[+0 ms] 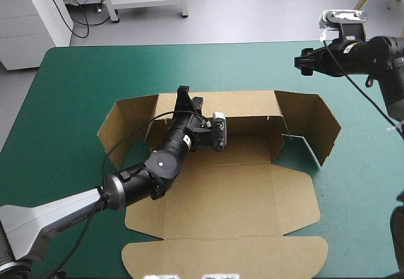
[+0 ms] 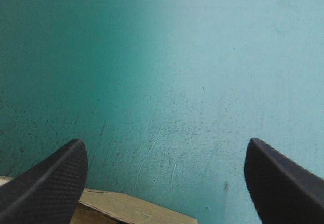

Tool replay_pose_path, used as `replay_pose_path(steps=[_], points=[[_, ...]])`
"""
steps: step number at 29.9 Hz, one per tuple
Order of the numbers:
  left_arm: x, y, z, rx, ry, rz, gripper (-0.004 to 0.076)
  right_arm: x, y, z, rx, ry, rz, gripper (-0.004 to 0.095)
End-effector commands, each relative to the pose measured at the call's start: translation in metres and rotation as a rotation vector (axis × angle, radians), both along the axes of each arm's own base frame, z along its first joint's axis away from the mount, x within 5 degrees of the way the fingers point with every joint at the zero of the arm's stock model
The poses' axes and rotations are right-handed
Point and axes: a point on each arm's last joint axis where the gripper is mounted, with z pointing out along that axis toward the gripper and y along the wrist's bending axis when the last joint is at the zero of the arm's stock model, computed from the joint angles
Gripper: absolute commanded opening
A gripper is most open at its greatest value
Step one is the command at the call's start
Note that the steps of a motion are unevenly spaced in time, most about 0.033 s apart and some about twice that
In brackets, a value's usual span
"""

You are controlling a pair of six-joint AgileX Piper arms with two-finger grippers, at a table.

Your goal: Fold the box

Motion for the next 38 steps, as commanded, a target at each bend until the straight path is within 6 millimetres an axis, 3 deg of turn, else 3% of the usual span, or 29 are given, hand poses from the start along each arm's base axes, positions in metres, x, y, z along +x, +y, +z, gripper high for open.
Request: replay_pose_path(steps=[1,6,13,18,23,38], points=[[-0.002,0.0,0.021,-0.002,-0.099,-0.03,-0.001,0.013,-0.003,0.013,0.03,0.003,0.038,0.0783],[-0.001,-0.001,0.019,0.003,-0.095,-0.03,-0.001,0.035,-0.005,-0.008,0.004,0.157,0.089,0.0783],[0.0,-0.002,0.016,0.011,-0.093,-0.025,-0.001,0.038,-0.023,-0.035,0.002,0.243,0.056,0.0783],[0.0,-0.002,0.016,0.011,-0.093,-0.023,-0.001,0.025,-0.04,-0.055,0.036,0.312,0.054,0.0783],[0.0,-0.002,0.016,0.011,-0.093,-0.023,-0.001,0.007,-0.045,-0.057,0.116,0.309,0.092,0.0783],[0.001,0.0,0.017,0.014,-0.106,0.002,-0.001,-0.048,-0.03,-0.075,0.159,0.215,0.153,0.0783]])
